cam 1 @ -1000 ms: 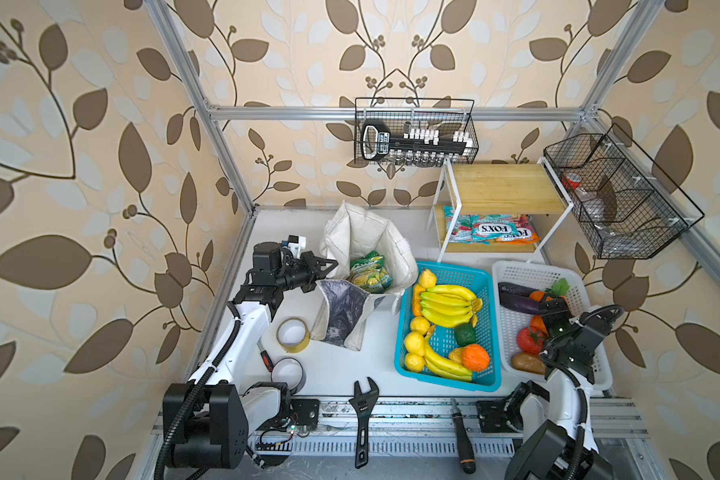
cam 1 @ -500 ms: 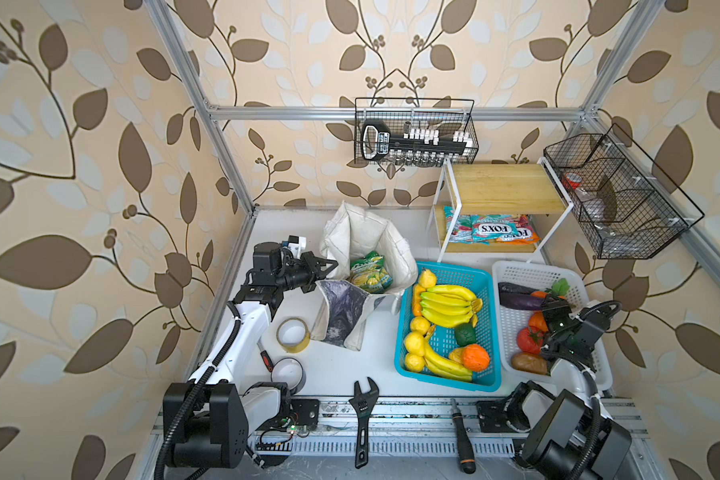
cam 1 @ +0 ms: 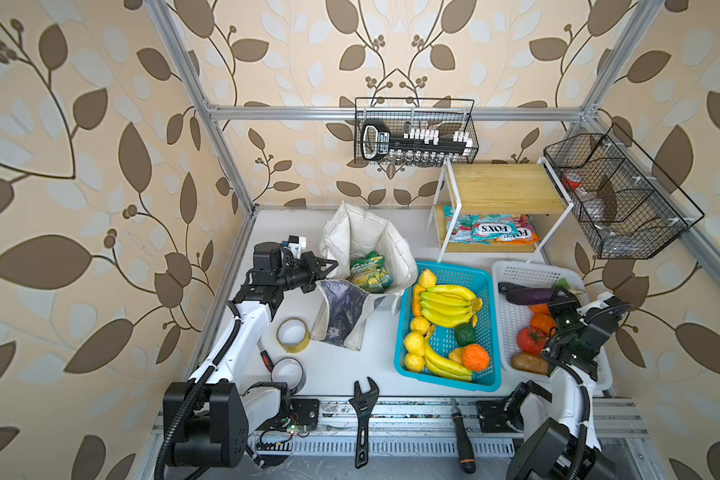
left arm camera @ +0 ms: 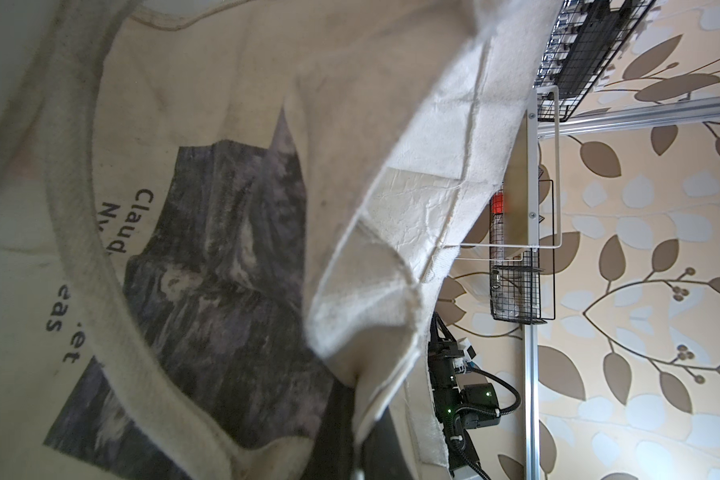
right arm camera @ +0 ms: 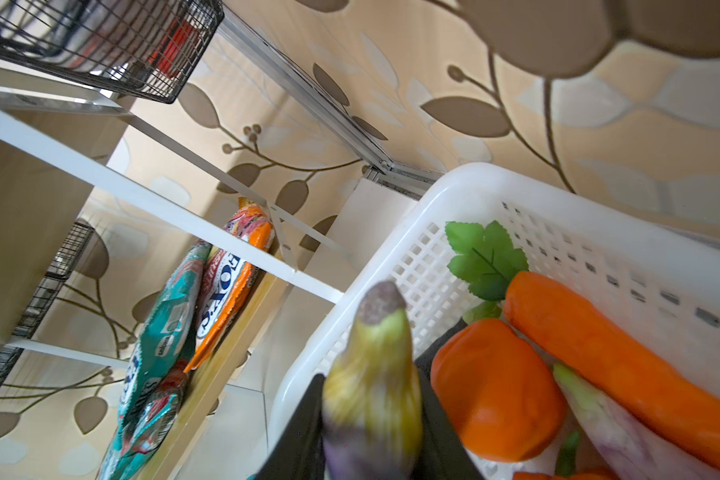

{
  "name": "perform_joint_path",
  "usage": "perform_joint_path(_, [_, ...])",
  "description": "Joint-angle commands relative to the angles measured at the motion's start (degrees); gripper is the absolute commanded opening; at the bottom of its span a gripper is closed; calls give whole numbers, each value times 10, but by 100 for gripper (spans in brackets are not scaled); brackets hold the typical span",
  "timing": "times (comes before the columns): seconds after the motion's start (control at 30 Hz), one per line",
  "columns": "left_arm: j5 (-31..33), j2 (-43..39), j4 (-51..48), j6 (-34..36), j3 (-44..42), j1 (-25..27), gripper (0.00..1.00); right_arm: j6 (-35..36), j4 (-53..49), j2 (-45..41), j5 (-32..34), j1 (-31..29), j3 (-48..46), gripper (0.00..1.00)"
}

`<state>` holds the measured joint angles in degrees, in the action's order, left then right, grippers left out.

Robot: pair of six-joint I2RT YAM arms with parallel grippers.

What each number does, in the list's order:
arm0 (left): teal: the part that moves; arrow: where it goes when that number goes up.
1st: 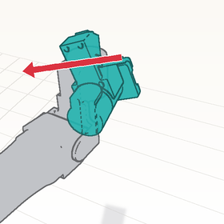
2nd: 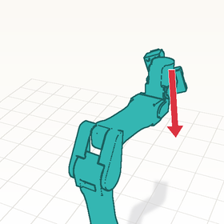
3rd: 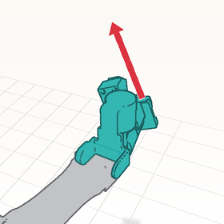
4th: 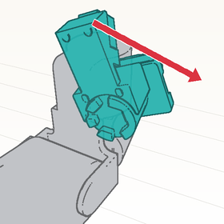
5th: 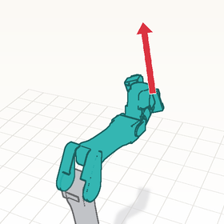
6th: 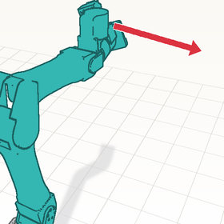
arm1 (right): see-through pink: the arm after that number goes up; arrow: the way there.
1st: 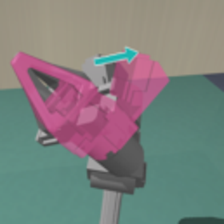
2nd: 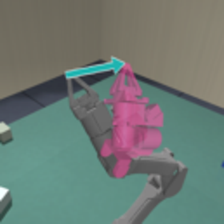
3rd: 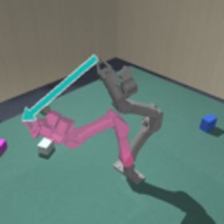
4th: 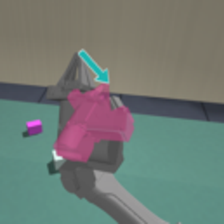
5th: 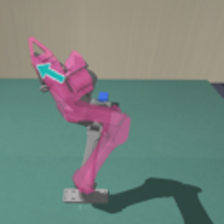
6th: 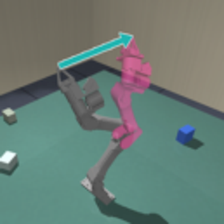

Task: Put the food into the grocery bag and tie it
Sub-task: 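Lower the right gripper and close it on the purple eggplant's end, then lift the eggplant with the right gripper and carry it into the tote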

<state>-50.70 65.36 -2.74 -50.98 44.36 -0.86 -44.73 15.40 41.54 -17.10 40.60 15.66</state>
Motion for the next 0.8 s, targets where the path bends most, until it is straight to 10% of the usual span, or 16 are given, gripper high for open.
perform_joint_path(0.0, [-7,2,5,16,15,-6,0,-4,-25,-29,-16,-4,28,30])
perform_joint_path(0.77, [-6,6,7,16,12,-6,0,-3,-153,-125,-82,-24,134,30])
